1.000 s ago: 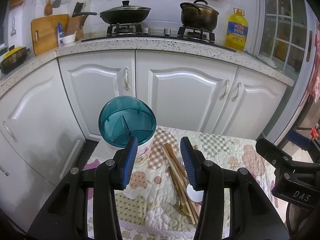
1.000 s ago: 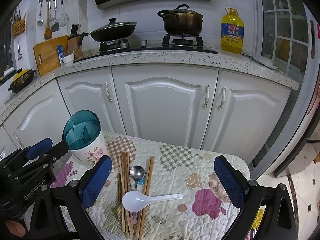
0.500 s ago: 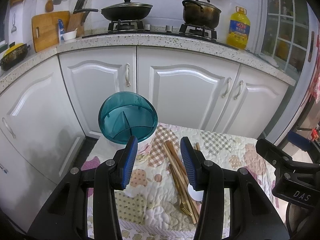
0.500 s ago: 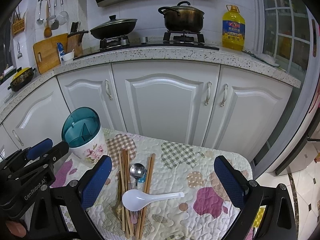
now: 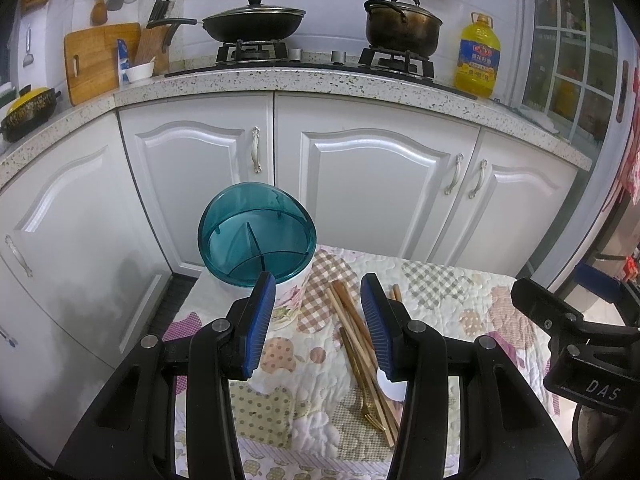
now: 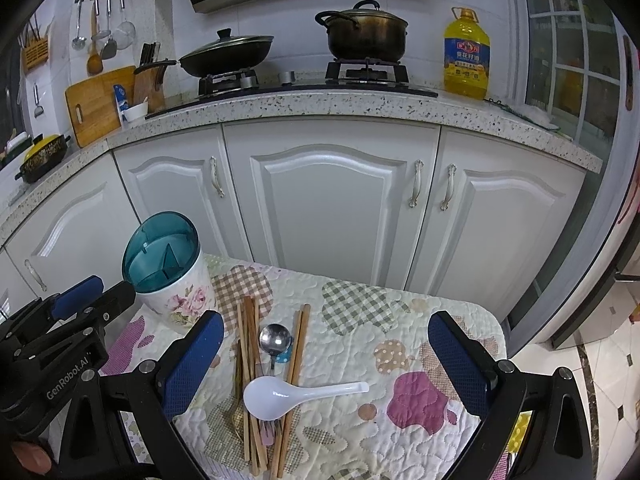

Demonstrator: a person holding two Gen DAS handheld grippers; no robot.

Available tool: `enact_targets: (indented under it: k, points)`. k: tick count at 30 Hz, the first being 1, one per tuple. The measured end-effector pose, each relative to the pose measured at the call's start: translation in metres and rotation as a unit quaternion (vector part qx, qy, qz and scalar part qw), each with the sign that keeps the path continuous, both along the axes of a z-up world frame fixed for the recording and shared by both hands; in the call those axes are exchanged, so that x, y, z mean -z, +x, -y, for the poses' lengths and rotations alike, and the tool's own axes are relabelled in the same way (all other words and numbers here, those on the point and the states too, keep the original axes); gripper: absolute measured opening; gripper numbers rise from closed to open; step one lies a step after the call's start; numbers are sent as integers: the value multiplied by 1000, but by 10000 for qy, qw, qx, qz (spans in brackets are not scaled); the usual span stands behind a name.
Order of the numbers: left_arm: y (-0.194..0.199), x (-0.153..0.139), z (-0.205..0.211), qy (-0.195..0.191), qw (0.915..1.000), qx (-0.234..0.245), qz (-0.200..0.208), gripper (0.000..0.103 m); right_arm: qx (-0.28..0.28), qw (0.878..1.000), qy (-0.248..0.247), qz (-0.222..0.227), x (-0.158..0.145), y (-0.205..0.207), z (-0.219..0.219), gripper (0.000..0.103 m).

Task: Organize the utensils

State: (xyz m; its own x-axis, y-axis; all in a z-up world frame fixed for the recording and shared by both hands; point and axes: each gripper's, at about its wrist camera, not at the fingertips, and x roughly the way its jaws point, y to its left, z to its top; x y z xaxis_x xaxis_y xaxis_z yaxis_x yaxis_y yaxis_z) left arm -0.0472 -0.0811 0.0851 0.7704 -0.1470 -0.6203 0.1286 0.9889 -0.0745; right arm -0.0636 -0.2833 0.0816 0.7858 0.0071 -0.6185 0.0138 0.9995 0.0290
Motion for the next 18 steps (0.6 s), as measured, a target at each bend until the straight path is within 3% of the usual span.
enact_targets:
  k: [18]
  points:
    - [-2,5,-3,-14,10000,-24,-47,44,-139,9998,99,-67,4,0,-3,102]
